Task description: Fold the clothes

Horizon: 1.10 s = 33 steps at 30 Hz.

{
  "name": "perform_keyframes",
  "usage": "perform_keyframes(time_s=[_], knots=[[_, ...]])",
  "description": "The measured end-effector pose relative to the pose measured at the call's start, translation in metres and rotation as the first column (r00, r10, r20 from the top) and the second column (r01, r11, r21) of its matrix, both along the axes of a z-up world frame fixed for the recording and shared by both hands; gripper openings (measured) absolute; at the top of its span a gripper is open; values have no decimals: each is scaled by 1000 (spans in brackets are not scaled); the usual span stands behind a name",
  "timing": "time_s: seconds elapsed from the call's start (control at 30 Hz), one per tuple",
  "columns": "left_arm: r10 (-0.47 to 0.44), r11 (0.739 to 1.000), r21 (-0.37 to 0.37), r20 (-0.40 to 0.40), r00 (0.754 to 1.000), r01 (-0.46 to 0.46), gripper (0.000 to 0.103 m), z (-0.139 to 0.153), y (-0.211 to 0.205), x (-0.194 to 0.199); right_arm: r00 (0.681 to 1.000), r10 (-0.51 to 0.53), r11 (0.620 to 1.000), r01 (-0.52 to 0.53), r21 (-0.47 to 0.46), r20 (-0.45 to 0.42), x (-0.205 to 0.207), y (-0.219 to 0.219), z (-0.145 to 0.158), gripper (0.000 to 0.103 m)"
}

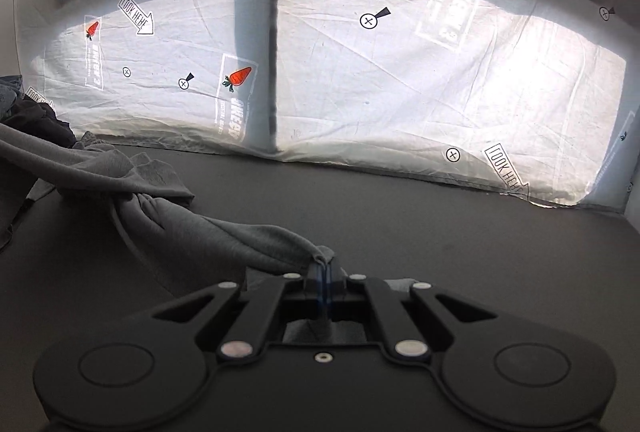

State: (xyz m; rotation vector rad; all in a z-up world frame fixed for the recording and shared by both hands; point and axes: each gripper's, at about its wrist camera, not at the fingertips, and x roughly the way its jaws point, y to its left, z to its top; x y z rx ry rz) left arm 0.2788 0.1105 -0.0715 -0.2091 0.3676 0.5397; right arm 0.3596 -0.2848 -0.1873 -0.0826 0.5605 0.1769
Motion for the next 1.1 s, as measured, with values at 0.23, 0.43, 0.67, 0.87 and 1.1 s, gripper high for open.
perform_keyframes(time_s=[0.23, 0.43, 0.67, 0.87, 1.1], knots=[[-36, 999, -11, 57, 998, 37, 2, 24, -52, -78, 992, -117, 993, 117, -3, -36, -69, -67, -1, 1], [-110, 993, -33, 50, 993, 112, 2, 32, -84, -105, 929, -357, 934, 351, -66, -101, -123, -155, -20, 2], [-283, 957, -64, 20, 959, 284, 2, 18, -138, -65, 926, -338, 935, 309, -176, -170, -126, -165, -40, 10], [-411, 908, -90, -8, 912, 409, 2, 6, -177, -24, 960, -266, 957, 252, -146, -85, -93, -135, -25, 27], [-512, 853, -135, -32, 858, 504, 2, -6, -205, 32, 989, -128, 992, 127, -26, -74, -42, -96, -15, 32]])
